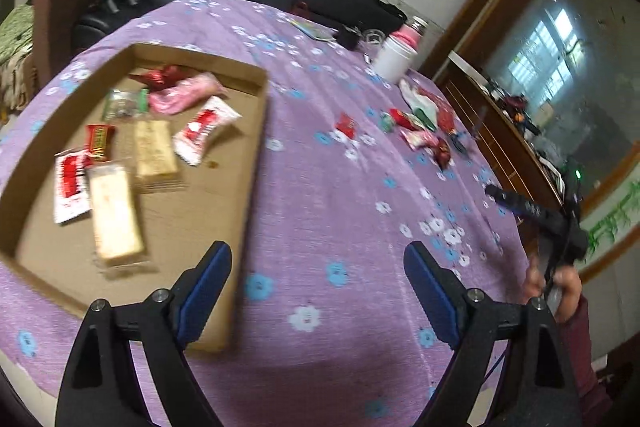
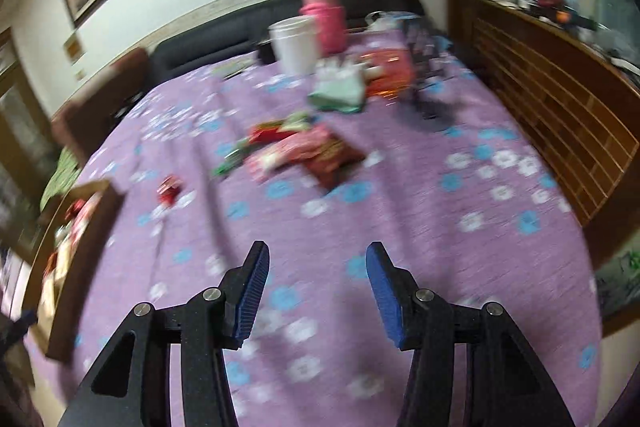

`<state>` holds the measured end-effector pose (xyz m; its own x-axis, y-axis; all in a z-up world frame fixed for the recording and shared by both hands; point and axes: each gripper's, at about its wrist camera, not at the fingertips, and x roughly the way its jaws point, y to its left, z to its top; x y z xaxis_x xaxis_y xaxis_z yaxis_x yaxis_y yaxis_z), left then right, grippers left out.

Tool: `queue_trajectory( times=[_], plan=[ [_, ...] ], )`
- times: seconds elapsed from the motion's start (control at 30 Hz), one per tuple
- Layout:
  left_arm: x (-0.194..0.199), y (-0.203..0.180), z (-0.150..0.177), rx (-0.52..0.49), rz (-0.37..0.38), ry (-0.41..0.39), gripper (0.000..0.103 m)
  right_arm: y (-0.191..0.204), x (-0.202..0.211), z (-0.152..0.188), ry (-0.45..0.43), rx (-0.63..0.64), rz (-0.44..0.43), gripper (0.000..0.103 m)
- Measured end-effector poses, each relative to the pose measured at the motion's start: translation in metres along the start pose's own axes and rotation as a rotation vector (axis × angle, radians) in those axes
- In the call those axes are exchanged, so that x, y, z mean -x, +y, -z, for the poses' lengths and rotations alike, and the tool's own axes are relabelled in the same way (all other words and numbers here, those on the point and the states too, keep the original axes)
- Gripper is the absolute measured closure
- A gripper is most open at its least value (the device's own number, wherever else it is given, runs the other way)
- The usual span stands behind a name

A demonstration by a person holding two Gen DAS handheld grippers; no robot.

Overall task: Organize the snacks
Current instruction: 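Move both open tools back over the loose snacks on the table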

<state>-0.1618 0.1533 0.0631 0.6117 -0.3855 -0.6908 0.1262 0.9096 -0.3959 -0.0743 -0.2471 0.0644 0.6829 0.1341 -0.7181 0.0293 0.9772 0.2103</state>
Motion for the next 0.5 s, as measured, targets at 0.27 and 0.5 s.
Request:
queue_trajectory(
  times=[0.27,0.5],
  plan=[
    [-0.010,-0.010,0.001,-0.007,0.021,0.025,0.016,-0.017,-0.067,-0.061,0.004,-0.099,0.038,0.049],
    [-0.011,-0.022,-0.008,-0.070,-0.007,0.014,0.016,-0.026,-0.129,-0.075,0.084,-0.244,0.010,0.049]
  ],
)
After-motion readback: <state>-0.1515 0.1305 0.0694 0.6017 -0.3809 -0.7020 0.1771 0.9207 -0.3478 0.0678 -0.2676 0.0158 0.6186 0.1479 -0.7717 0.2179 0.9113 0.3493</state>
